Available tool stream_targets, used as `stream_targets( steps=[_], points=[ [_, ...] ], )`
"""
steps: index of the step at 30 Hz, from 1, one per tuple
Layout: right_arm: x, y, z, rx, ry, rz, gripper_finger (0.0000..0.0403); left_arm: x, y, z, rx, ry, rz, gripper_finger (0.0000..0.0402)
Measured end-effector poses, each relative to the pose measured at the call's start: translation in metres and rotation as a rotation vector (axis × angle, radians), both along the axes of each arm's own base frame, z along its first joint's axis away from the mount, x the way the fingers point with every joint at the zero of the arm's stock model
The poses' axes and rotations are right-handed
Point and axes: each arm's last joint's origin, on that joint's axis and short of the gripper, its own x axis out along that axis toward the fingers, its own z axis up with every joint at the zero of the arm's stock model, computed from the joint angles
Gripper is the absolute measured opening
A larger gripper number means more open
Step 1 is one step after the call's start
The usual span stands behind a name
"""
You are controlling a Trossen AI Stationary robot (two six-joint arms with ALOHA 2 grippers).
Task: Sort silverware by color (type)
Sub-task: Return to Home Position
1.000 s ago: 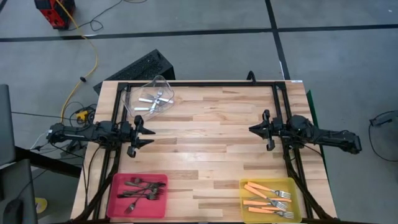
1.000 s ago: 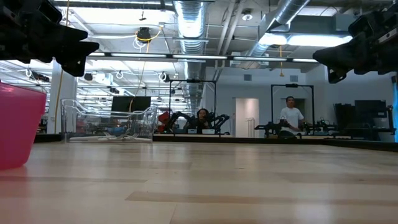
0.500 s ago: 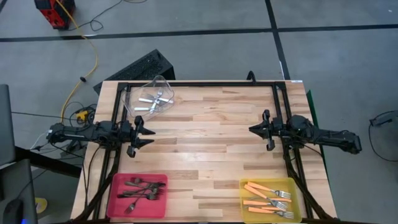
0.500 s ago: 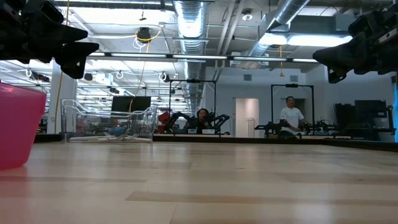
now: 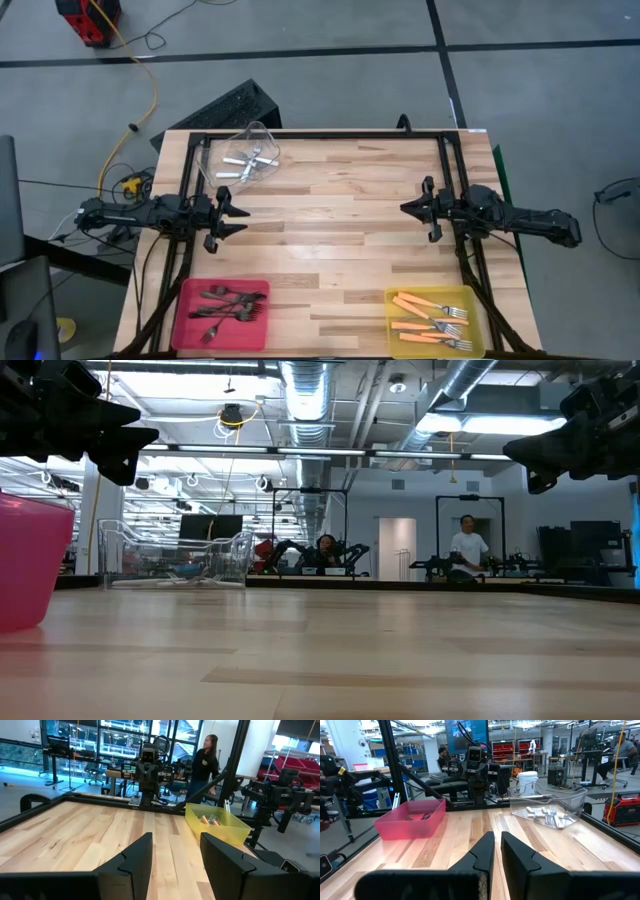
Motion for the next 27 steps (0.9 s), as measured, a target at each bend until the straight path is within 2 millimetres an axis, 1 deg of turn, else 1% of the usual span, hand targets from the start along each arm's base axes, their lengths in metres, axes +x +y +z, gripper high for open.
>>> stream_targets(
  steps=[10, 19, 22, 27],
  points=[
    [0.0, 0.0, 0.0, 0.0, 0.0, 0.0, 0.006, 0.0003, 0.0001, -0.0004, 0.034, 0.003, 0.004, 0.0151],
    [0.0, 0.0, 0.0, 0.0, 0.0, 0.001, 0.006, 0.0003, 0.0, 0.0005, 0.015, 0.007, 0.002, 0.0151],
    [0.0, 0.0, 0.0, 0.0, 0.0, 0.001, 0.006, -0.0005, 0.0001, 0.0002, -0.005, 0.048, 0.0, 0.0151],
    [0.0, 0.0, -0.0002, 0.001, 0.001, 0.001, 0.006, -0.0007, 0.0001, 0.0005, -0.01, 0.05, 0.002, 0.0151]
  ],
)
